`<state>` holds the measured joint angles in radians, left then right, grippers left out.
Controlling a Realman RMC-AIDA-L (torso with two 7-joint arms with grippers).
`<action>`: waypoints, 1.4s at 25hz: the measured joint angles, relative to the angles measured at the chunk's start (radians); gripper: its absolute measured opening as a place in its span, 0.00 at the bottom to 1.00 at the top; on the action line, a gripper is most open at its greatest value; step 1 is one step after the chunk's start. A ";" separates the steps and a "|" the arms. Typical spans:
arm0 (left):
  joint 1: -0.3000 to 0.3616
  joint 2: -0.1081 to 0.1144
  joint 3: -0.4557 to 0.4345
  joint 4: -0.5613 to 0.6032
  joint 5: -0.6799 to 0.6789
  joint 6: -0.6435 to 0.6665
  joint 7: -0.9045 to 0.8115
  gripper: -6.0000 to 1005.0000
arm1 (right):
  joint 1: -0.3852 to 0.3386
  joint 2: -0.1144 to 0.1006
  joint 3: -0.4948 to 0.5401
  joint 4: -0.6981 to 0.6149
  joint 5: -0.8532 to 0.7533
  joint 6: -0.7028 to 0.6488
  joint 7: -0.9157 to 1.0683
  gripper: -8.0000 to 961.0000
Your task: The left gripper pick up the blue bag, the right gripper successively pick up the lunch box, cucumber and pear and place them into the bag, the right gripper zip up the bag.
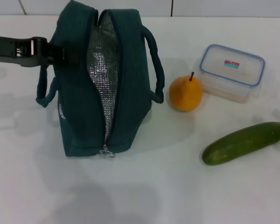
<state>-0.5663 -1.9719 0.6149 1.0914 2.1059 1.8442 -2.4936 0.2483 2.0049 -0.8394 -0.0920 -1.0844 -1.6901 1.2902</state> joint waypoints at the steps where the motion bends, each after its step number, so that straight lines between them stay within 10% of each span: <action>1: 0.001 -0.001 0.002 0.000 0.000 0.001 0.000 0.06 | 0.000 0.000 0.000 0.010 0.017 0.010 0.026 0.81; 35: 0.004 0.006 0.003 -0.001 -0.021 0.043 -0.009 0.06 | 0.059 0.011 0.009 0.065 0.094 0.239 0.388 0.79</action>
<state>-0.5627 -1.9658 0.6182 1.0904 2.0845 1.8868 -2.5030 0.3078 2.0160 -0.8303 -0.0266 -0.9908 -1.4513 1.6786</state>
